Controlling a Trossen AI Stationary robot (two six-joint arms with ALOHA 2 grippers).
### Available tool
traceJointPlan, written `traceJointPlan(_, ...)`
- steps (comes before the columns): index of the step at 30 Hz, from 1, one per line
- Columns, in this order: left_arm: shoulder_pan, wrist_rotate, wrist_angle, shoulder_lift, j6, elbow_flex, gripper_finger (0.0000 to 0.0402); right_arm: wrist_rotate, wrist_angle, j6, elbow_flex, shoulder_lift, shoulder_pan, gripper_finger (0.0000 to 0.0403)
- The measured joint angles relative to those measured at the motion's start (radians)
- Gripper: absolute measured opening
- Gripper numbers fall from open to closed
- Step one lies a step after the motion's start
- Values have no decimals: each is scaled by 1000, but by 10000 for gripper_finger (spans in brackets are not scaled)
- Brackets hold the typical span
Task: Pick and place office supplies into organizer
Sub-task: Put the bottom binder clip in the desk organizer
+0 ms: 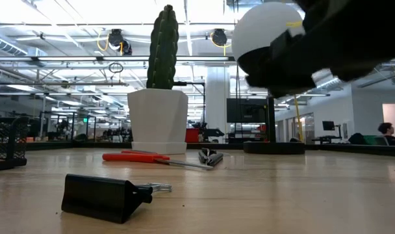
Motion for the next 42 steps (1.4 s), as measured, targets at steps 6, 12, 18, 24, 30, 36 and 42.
traceJointPlan(6, 1, 0, 91, 0, 70, 0, 58, -161, 73, -43, 11, 17, -33, 153)
traceJointPlan(12, 33, 98, 207, 0, 70, -16, 58, -156, 55, -124, 12, 18, -37, 153)
traceJointPlan(18, 97, 287, 363, 0, -90, -76, 58, -158, -43, -67, 12, 18, -36, 153)
traceJointPlan(24, 166, 483, 421, 13, -281, -136, 84, -158, -237, 39, 12, 18, -33, 153)
traceJointPlan(30, 229, 577, 533, 105, -450, -151, 142, -161, -367, 119, 12, 3, -30, 153)
traceJointPlan(36, 278, 742, 676, 228, -587, -139, 202, -162, -431, 72, 11, -26, -16, 153)
traceJointPlan(42, 268, 797, 674, 301, -765, -110, 235, -147, -449, 92, -46, -56, 13, 153)
